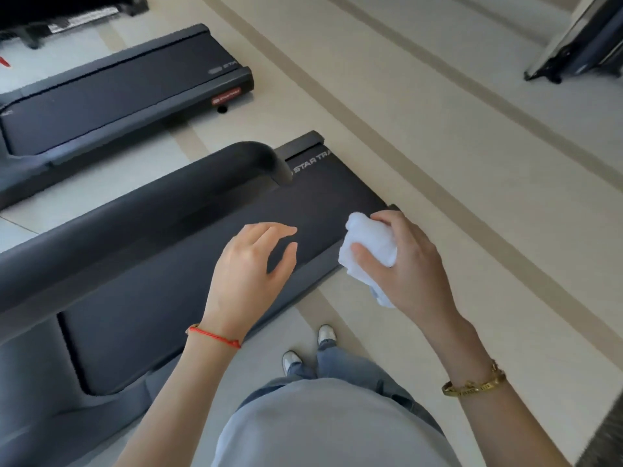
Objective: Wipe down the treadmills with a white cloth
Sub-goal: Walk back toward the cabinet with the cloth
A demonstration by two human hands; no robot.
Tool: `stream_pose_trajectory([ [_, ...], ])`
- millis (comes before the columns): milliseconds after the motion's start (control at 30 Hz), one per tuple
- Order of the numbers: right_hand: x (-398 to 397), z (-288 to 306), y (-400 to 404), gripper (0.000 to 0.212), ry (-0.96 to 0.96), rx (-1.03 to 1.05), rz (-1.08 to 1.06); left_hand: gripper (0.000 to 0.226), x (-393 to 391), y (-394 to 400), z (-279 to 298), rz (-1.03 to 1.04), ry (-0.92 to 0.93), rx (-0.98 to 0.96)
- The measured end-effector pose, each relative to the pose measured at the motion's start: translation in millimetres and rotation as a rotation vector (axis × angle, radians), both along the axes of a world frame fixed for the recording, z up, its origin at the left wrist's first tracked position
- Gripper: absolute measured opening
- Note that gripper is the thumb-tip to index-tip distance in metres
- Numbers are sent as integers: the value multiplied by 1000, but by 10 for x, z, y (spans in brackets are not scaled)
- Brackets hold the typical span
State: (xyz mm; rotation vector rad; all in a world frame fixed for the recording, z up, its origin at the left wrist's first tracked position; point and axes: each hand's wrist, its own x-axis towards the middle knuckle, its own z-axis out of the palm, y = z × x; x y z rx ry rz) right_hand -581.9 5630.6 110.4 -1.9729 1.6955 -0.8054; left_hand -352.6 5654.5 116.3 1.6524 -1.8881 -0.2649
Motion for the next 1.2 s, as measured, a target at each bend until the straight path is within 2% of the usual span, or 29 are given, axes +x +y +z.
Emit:
stream_pose_trajectory([
  [200, -436, -195, 247, 41, -12, 87, -186, 18, -296, -190, -204, -138, -32, 122],
  [433, -1134, -372, 134, 44, -12, 152, -327, 19, -883, -662, -305, -212, -26, 162],
  [867, -3013, -290, -634, 46, -14, 145, -476, 20, -2815, -1856, -267, -331, 20, 154],
  [1200, -3879, -496, -1498, 42, -34, 171, -576, 20, -3752, -2811, -418, -399, 9, 216],
])
